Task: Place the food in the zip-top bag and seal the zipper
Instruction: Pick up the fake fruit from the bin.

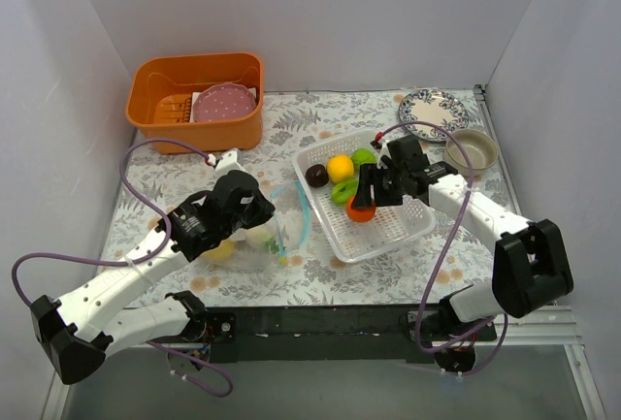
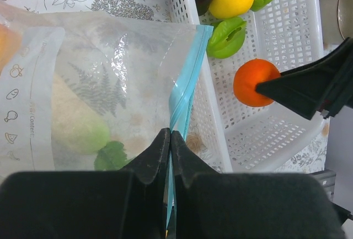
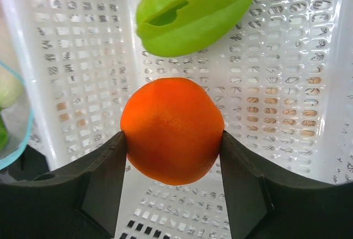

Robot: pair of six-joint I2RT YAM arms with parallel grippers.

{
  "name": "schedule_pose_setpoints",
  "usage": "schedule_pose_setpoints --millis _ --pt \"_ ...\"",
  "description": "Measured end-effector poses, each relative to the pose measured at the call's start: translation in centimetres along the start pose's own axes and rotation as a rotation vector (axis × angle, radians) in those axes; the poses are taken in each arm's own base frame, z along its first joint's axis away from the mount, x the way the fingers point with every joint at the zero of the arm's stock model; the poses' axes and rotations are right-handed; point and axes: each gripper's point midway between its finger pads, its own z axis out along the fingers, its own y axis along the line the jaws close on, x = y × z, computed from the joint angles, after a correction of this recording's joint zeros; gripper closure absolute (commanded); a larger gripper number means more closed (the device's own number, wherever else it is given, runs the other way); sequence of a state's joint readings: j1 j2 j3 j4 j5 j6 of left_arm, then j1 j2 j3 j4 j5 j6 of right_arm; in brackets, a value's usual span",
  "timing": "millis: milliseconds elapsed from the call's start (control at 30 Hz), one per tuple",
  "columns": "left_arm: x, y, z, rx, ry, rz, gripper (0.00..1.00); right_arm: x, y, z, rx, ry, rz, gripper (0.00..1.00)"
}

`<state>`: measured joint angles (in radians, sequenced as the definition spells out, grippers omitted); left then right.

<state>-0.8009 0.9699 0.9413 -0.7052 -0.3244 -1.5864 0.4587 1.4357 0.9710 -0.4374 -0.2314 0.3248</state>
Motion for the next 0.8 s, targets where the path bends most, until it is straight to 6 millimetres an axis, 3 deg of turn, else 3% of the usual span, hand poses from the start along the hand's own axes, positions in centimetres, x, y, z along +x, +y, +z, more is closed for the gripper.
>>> schedule_pose_setpoints --millis 233,467,633,800 --pt "0.3 -0.1 0.2 0.001 0.014 0.003 1.00 -1.5 3.1 -2.3 -0.115 -0.098 0.022 0.51" --pt "0.4 -0.2 0.2 0.005 0.020 0.003 1.00 -0.3 8.5 -3.8 -0.325 -0.155 0.048 0.51" --pt "0.5 -0.2 0.2 0.007 0.023 0.004 1.00 -0.3 11.8 -3.8 -0.426 -0.157 0.025 0.50" --pt "0.5 -0.2 0.3 0.004 0.026 0.005 1.00 0.6 13.9 -2.3 -0.464 -0.106 0.018 0.51"
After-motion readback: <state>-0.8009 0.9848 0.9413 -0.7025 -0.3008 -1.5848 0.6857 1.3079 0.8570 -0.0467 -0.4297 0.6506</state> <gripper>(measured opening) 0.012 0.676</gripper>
